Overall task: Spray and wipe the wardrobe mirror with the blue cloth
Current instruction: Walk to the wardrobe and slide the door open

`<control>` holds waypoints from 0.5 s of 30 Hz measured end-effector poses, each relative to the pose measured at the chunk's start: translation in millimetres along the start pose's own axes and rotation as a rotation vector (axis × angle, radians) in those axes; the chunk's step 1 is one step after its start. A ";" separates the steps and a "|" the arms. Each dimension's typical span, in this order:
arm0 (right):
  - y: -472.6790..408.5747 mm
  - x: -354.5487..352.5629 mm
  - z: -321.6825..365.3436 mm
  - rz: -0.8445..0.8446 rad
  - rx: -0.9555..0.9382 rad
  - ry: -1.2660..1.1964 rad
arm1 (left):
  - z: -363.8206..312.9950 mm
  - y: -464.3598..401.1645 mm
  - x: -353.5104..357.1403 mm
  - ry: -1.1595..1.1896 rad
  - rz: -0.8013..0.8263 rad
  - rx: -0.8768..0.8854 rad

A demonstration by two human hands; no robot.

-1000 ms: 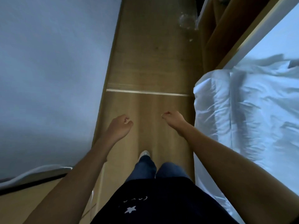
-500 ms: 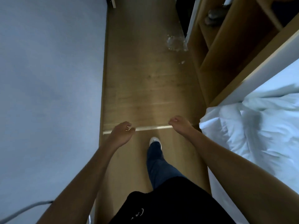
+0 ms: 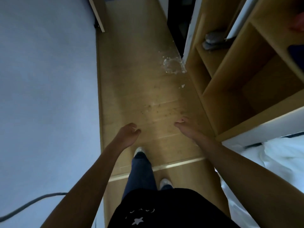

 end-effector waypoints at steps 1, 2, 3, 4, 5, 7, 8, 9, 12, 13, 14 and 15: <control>-16.8 -2.1 8.5 -0.011 0.009 -0.023 | -8.9 -21.0 -4.6 -0.009 0.024 0.014; -33.9 -4.4 16.8 -0.022 0.029 -0.053 | -18.5 -42.6 -9.2 -0.016 0.053 0.029; -51.5 -6.8 25.5 -0.040 0.053 -0.068 | -28.3 -65.5 -14.5 -0.031 0.081 0.047; -69.3 -10.3 35.3 -0.069 0.076 -0.075 | -39.7 -89.8 -22.3 -0.052 0.103 0.069; -82.8 -14.1 44.0 -0.090 0.094 -0.073 | -49.8 -109.9 -29.4 -0.065 0.115 0.090; -115.6 -22.9 67.3 -0.150 0.142 -0.126 | -76.2 -161.4 -49.4 -0.083 0.127 0.148; -129.3 -27.4 78.7 -0.183 0.170 -0.169 | -89.4 -184.5 -61.0 -0.089 0.132 0.173; -144.4 -31.9 90.6 -0.211 0.197 -0.215 | -103.0 -207.9 -73.7 -0.096 0.145 0.187; -182.0 -44.0 125.3 -0.229 0.229 -0.310 | -145.9 -260.9 -107.3 -0.142 0.155 0.254; -194.1 -51.5 137.6 -0.260 0.236 -0.352 | -162.5 -278.5 -116.8 -0.163 0.151 0.288; -203.3 -60.8 151.4 -0.297 0.234 -0.379 | -179.1 -295.5 -124.9 -0.183 0.154 0.316; -208.5 -69.2 162.8 -0.324 0.234 -0.388 | -192.2 -307.9 -130.2 -0.195 0.161 0.336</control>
Point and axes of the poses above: each hand's wrist, its own y-axis away from the middle knuckle, its own x-axis out of the palm, z = x × y, the point moved 7 cm from there along -y, towards the middle knuckle, and after that the axes turned 4 degrees about -z, right-handed, at the moved point
